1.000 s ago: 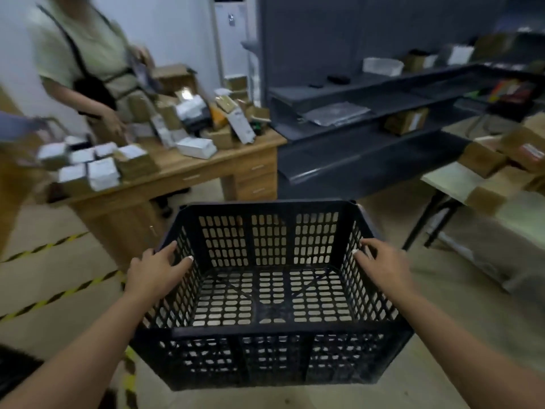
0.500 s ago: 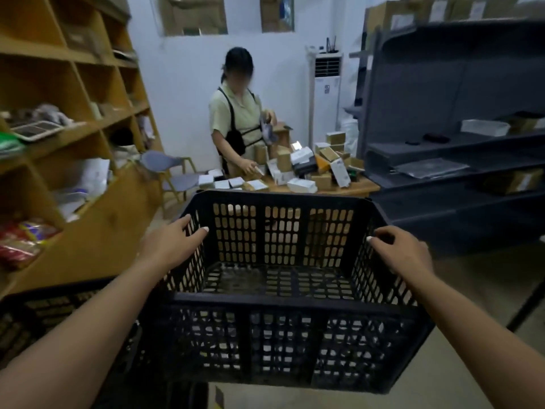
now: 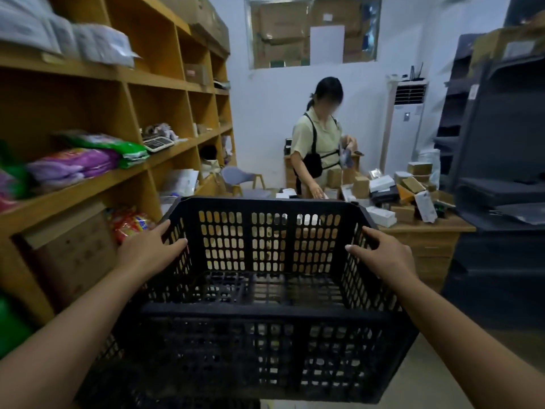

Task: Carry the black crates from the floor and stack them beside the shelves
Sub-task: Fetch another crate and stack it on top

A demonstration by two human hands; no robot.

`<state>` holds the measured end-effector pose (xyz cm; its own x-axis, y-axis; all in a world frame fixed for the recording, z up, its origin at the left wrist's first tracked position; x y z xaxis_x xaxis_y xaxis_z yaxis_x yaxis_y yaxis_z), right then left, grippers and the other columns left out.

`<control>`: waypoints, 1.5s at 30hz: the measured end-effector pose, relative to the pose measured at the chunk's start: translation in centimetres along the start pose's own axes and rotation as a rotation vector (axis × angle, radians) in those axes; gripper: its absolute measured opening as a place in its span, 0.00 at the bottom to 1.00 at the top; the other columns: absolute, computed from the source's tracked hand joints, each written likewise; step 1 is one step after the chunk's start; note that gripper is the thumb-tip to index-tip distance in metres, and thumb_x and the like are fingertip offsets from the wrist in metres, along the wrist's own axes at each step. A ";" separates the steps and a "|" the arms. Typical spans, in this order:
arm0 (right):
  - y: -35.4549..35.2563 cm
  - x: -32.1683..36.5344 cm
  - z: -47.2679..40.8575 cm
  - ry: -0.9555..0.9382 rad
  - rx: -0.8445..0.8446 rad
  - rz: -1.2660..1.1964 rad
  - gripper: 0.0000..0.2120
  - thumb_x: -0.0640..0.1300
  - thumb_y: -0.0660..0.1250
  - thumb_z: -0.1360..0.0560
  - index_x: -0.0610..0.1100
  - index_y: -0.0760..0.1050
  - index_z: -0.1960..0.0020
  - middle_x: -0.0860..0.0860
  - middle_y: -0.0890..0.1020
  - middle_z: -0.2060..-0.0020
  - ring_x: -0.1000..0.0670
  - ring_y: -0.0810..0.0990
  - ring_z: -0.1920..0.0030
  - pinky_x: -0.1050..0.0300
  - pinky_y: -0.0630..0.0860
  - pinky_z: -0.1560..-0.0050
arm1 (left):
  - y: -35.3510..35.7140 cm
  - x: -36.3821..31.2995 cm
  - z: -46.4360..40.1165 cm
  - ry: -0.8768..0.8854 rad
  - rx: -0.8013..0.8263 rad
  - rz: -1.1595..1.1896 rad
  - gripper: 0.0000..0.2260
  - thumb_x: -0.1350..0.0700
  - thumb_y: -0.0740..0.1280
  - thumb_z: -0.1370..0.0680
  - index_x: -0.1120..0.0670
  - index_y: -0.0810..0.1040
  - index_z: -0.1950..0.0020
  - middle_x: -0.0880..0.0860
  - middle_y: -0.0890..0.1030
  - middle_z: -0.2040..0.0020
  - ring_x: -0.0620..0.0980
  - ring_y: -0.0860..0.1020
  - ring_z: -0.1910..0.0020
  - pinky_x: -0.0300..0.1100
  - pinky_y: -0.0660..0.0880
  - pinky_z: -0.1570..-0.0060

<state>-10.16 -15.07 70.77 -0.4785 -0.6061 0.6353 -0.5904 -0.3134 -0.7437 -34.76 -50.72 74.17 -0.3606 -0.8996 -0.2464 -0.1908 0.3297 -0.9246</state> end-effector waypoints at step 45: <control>22.9 22.3 -3.8 0.029 0.203 0.425 0.29 0.62 0.63 0.25 0.57 0.64 0.27 0.46 0.55 0.23 0.38 0.57 0.27 0.43 0.69 0.36 | 4.8 26.0 -16.4 -0.075 0.233 -0.213 0.36 0.28 0.53 0.27 0.43 0.55 0.23 0.50 0.55 0.22 0.63 0.63 0.28 0.55 0.71 0.38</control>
<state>-36.84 -33.01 68.71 -0.6699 -0.6921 0.2688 -0.2007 -0.1797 -0.9630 -60.00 -67.83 68.10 -0.2654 -0.9627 -0.0530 -0.0371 0.0651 -0.9972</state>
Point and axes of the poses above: each hand's wrist, its own z-axis away from the middle knuckle, its own y-axis out of the palm, x = y × z, the point moved 2 cm from there along -z, towards the middle knuckle
